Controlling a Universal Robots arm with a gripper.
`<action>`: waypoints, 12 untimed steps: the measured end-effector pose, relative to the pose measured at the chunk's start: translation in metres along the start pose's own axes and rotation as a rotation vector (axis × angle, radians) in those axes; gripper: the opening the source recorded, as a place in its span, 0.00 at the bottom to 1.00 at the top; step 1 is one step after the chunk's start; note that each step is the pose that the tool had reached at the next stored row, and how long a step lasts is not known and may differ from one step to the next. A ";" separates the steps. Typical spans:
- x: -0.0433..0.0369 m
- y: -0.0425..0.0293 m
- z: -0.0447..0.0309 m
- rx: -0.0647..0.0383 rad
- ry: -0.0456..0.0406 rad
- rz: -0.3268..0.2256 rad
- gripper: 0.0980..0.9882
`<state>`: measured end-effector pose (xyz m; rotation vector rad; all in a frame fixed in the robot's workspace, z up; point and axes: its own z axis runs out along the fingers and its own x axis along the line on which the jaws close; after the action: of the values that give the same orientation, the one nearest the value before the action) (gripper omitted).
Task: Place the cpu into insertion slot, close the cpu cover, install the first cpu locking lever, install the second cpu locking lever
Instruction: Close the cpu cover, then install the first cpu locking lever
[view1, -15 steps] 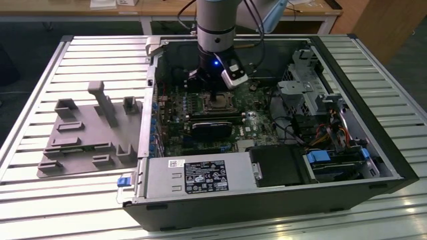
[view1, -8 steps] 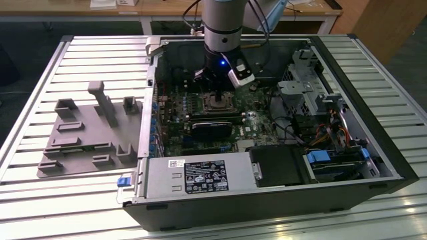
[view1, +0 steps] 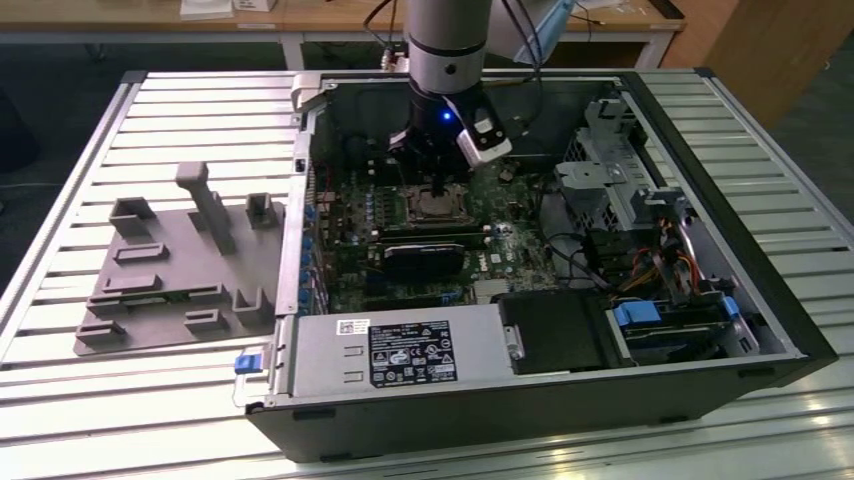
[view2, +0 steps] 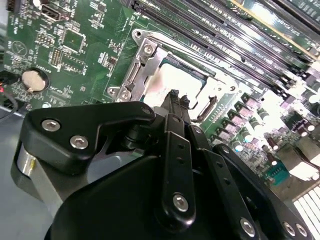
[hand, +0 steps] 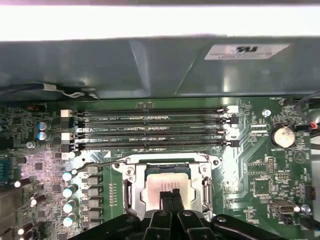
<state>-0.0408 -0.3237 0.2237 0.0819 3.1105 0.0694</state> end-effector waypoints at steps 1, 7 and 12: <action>-0.0001 0.0002 -0.0042 0.000 -0.0006 0.000 0.00; -0.0004 0.0007 -0.0128 0.000 -0.0023 0.000 0.00; -0.0003 0.0006 -0.0128 0.000 -0.0026 0.000 0.00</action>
<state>-0.0408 -0.3236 0.2366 0.0818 3.1080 0.0693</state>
